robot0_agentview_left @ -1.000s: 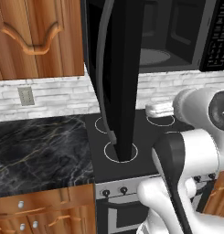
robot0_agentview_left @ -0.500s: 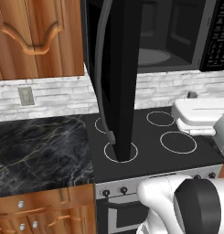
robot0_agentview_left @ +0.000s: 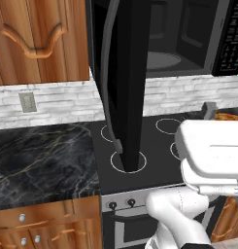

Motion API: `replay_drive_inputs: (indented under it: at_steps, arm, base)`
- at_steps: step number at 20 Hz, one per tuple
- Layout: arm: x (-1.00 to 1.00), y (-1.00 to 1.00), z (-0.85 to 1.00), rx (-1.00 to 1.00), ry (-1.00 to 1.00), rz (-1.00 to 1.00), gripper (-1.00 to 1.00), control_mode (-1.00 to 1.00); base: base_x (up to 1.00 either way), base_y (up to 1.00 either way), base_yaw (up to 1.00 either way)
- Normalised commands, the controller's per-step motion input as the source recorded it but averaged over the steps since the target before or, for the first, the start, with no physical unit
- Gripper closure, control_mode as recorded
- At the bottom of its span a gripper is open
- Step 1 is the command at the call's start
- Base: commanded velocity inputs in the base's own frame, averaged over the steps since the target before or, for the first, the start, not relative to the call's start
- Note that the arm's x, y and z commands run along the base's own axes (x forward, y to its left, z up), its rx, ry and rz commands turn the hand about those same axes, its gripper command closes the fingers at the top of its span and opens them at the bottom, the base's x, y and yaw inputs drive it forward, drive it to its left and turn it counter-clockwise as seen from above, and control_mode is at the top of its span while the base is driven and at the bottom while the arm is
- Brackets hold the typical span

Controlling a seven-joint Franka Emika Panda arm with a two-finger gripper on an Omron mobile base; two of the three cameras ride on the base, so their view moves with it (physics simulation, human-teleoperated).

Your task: Close the microwave door.

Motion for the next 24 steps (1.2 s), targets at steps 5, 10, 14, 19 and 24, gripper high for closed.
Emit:
replay_drive_inputs:
  at_steps: [5,10,14,19,24]
  arm:
    - [-0.97,0.75,0.03,-0.02,-0.1,0.0,-1.0,-1.0]
    - [0.21,0.96,0.0,-0.13,0.0,-0.1,-1.0,-1.0]
    - [0.98,0.92,-0.08,-0.2,0.12,-0.31,-1.0,-1.0]
    - [1.0,0.62,-0.23,-0.23,0.2,-0.44,-1.0,-1.0]
    - [1.0,0.54,-0.22,-0.23,0.17,-0.41,-1.0,-1.0]
  base:
    - [0.0,0.0,0.0]
    - [0.0,0.0,0.0]
    - [0.0,0.0,0.0]
    - [0.0,0.0,0.0]
    - [0.0,0.0,0.0]
